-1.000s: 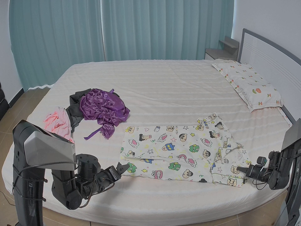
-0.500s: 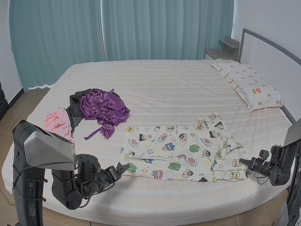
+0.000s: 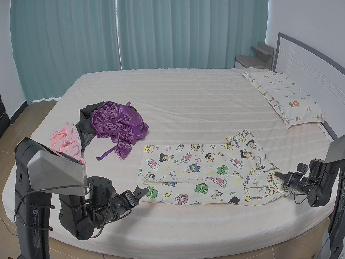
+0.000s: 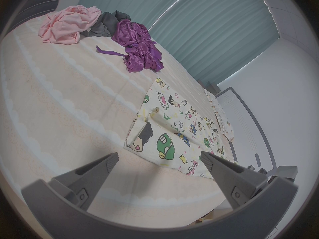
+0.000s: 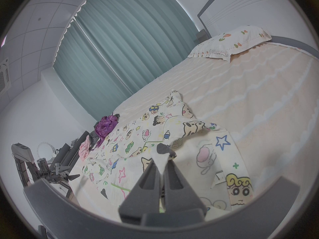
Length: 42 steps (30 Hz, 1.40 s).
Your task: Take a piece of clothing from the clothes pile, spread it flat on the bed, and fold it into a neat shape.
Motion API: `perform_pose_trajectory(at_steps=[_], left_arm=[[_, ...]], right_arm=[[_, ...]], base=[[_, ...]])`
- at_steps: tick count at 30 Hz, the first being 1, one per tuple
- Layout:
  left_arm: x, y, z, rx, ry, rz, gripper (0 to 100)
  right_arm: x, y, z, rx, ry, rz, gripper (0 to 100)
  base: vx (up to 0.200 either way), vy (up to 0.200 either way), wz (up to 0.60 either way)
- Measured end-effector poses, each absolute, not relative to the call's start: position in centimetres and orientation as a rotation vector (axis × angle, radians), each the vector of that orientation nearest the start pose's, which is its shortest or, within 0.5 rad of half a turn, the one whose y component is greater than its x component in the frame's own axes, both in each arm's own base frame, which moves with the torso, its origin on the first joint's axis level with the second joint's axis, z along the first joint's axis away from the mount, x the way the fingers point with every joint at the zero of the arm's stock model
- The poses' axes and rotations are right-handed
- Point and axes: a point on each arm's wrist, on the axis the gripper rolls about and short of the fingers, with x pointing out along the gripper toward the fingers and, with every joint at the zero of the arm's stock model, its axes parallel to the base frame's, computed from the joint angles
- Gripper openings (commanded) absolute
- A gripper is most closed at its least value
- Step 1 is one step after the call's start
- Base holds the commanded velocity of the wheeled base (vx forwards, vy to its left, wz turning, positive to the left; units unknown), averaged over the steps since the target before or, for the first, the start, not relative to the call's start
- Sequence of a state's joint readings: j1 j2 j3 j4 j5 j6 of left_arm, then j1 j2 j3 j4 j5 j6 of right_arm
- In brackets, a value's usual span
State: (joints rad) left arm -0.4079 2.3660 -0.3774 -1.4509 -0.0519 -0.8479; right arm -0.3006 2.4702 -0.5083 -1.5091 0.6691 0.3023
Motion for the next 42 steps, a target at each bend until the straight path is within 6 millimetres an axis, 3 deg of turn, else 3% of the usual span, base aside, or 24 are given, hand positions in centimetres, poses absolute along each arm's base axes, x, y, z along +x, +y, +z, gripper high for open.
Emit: perform_pose_trajectory(at_steps=[2, 3, 17, 25, 32, 36, 42], left_arm=[[27.5, -12.0, -3.3, -0.715, 0.682, -0.185, 100], [27.6, -12.0, -3.3, -0.715, 0.679, -0.181, 100], [28.0, -12.1, -2.4, -0.711, 0.584, -0.232, 100], [27.9, -11.8, -1.8, -0.552, 0.558, -0.311, 100], [28.4, -11.2, -1.8, -0.402, 0.618, -0.544, 100], [29.3, -10.3, -2.1, -0.302, 0.609, -0.622, 100], [30.5, -9.5, -3.8, -0.289, 0.621, -0.631, 100]], right_arm=[[31.9, -8.2, -4.6, 0.501, 0.449, 0.307, 0], [32.1, -8.2, -4.5, 0.498, 0.444, 0.311, 100], [32.7, -8.1, -4.9, 0.477, 0.428, 0.198, 100], [30.1, -8.0, -3.7, 0.607, 0.460, 0.129, 100], [28.5, -7.6, -2.9, 0.711, 0.495, 0.100, 100], [27.6, -7.2, -2.6, 0.743, 0.521, 0.106, 100], [26.6, -6.7, -2.4, 0.763, 0.551, 0.128, 100]], base=[[0.000, 0.000, 0.00], [0.000, 0.000, 0.00], [0.000, 0.000, 0.00], [0.000, 0.000, 0.00], [0.000, 0.000, 0.00], [0.000, 0.000, 0.00], [0.000, 0.000, 0.00]])
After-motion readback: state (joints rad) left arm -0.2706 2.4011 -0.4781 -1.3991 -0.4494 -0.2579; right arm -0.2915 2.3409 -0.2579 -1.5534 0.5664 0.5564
